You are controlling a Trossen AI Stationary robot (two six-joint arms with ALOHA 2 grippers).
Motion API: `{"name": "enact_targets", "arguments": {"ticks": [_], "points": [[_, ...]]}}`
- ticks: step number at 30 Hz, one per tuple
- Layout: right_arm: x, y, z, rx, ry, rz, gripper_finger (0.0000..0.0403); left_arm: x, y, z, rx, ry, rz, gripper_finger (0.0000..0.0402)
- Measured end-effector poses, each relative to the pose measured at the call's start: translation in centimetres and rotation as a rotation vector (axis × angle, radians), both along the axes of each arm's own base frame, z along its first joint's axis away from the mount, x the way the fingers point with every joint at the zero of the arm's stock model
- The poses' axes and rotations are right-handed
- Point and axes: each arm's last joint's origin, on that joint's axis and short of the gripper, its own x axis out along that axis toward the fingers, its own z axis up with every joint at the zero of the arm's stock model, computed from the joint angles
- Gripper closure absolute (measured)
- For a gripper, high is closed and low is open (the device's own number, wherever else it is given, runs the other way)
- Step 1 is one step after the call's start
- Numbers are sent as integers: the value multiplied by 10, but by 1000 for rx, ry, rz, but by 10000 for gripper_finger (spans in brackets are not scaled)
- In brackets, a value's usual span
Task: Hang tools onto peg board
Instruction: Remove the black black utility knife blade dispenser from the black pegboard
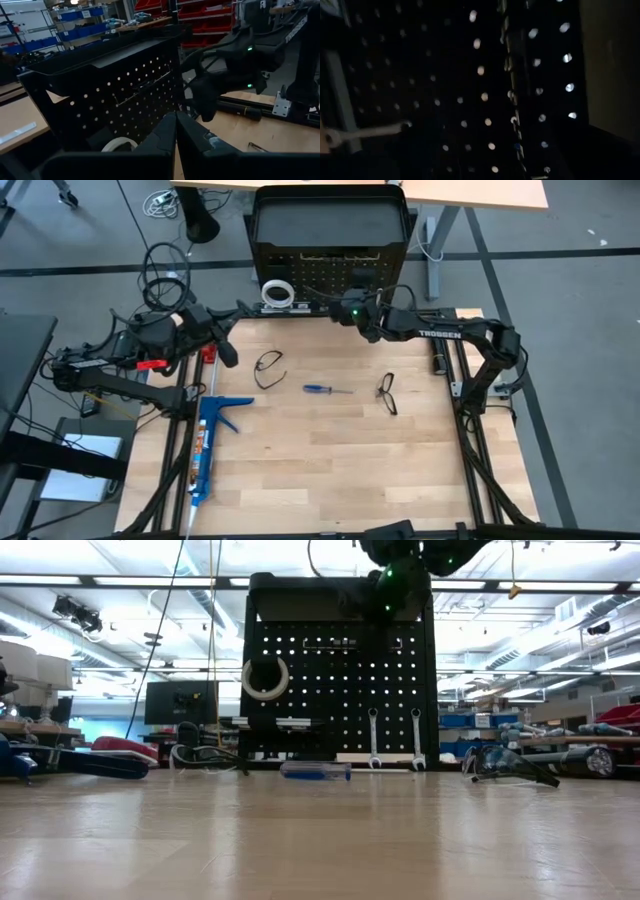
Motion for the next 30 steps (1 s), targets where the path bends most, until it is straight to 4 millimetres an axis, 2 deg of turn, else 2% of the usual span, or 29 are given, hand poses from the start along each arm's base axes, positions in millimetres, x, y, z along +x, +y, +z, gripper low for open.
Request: {"name": "enact_targets", "arguments": {"ticks": [6,15,22,30], "points": [[3,-12,-11,-55,150,-67,27,0,0,0,16,13,-3,383],[9,-9,-5,-120,78,-122,28,2,0,1,20,5,-2,383],[8,-14,-3,-120,35,-108,28,17,0,-5,-2,23,40,383],[2,-28,-2,-128,68,-110,28,33,2,-12,-23,38,121,383]]}}
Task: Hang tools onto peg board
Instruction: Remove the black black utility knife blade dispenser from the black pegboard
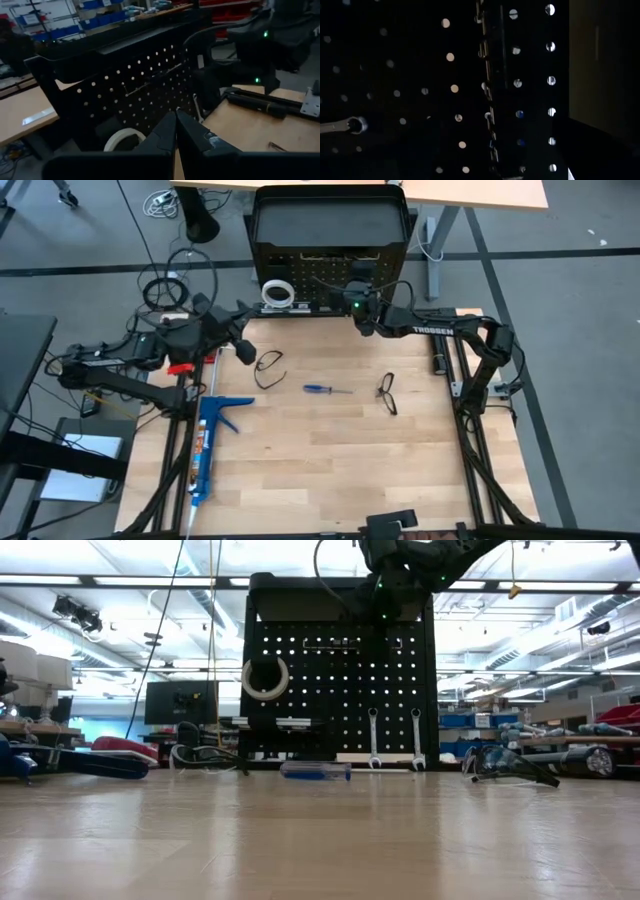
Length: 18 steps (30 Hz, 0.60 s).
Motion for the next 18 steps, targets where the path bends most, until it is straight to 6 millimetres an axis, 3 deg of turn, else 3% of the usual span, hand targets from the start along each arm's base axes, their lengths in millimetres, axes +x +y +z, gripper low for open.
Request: {"name": "enact_targets", "arguments": {"ticks": [13,18], "points": [[-6,-16,-1,20,-21,43,28,31,10,-19,-23,75,100,383],[2,-23,-20,31,12,39,28,35,11,-22,-24,85,106,383]]}}
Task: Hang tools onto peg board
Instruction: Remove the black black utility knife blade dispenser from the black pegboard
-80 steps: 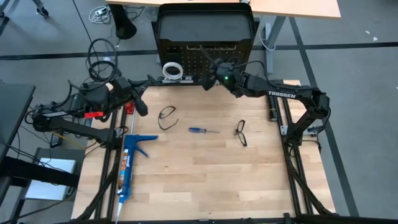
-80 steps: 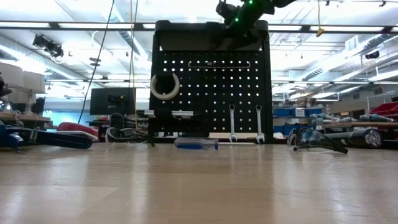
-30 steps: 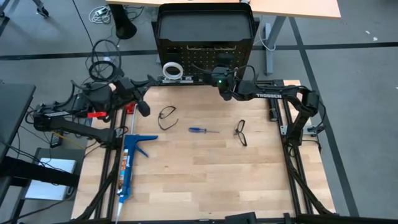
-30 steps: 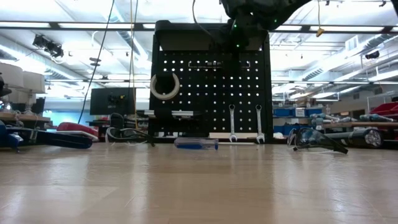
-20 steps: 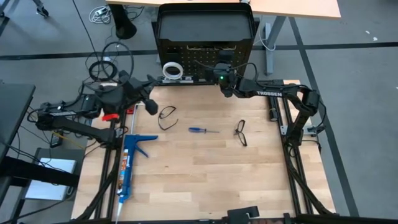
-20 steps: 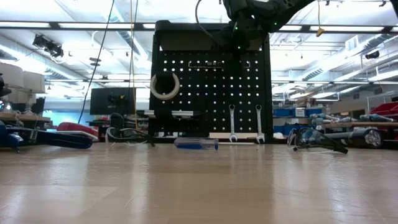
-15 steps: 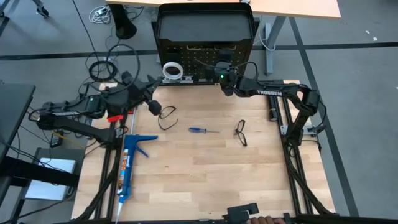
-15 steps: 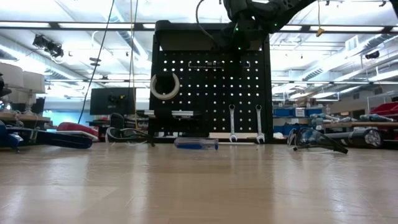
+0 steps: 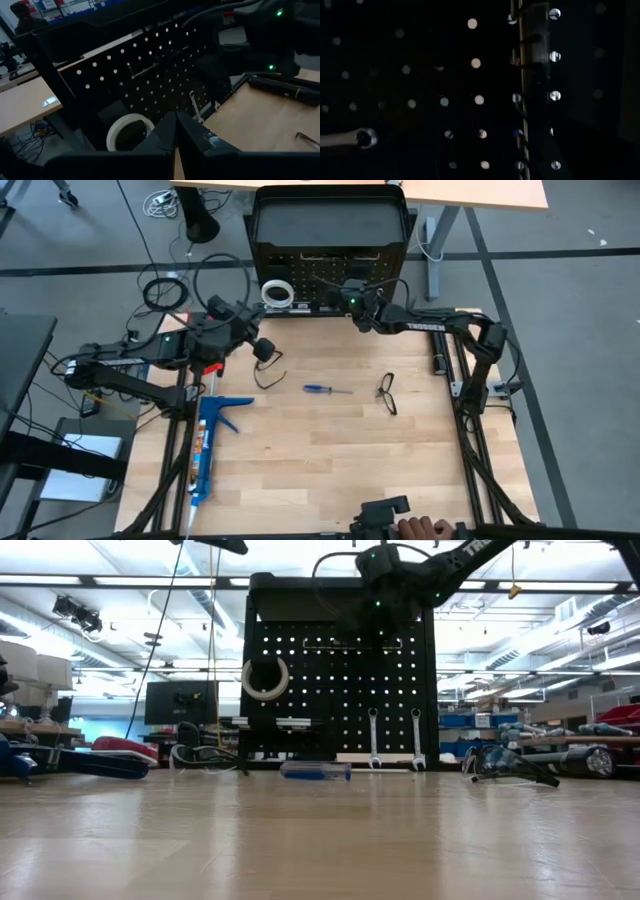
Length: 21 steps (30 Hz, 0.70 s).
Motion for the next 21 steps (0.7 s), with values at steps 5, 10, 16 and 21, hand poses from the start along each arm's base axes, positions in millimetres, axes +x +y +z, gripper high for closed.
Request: {"name": "enact_targets", "arguments": {"ticks": [5,10,16,21], "points": [[3,-6,-5,-18,-36,-18,28,-1,0,1,-3,-5,-1,383],[-1,-13,-5,-13,-58,-39,28,-2,0,1,-14,-24,1,383],[-3,-17,-6,-5,-50,-24,28,-2,0,1,-15,-25,0,383],[-2,-16,-8,12,-39,3,28,-2,0,2,-14,-37,0,383]]}}
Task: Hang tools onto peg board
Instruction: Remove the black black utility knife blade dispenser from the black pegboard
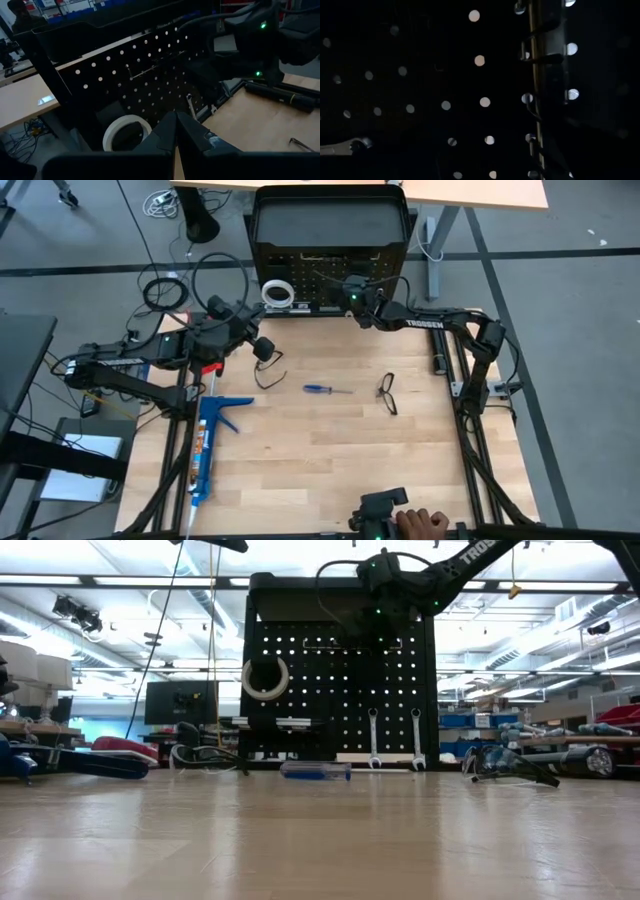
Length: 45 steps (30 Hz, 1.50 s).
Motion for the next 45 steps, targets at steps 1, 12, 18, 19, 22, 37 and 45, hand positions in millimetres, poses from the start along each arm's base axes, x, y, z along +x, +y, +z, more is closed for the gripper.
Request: {"name": "enact_targets", "arguments": {"ticks": [1,12,18,19,22,37,45], "points": [[0,0,0,3,-2,3,28,0,0,1,0,-7,-1,383],[7,0,-9,4,1,14,27,0,0,1,-1,-17,-2,383],[10,3,-8,0,-15,46,27,1,0,2,-2,-25,-2,383],[11,4,-8,2,-20,58,27,1,0,2,-2,-30,-2,383],[13,7,-8,5,-29,81,27,1,0,3,-2,-42,-2,383],[47,57,16,-31,-117,328,28,1,0,3,-18,-62,3,383],[40,43,27,-81,-221,199,28,2,0,2,-35,-79,9,383]]}}
